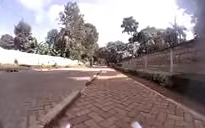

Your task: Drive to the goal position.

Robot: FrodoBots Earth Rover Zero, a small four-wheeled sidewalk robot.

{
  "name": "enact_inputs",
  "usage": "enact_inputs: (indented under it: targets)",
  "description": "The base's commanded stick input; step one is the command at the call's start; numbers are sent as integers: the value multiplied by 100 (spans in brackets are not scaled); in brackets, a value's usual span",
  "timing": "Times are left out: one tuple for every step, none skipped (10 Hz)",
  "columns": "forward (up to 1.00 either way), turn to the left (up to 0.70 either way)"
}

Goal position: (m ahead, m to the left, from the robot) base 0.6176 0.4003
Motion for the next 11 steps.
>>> enact_inputs:
  targets:
    - [70,-13]
    - [70,-5]
    - [70,-1]
    - [70,0]
    - [70,0]
    - [70,0]
    - [70,0]
    - [70,0]
    - [70,0]
    - [70,0]
    - [70,0]
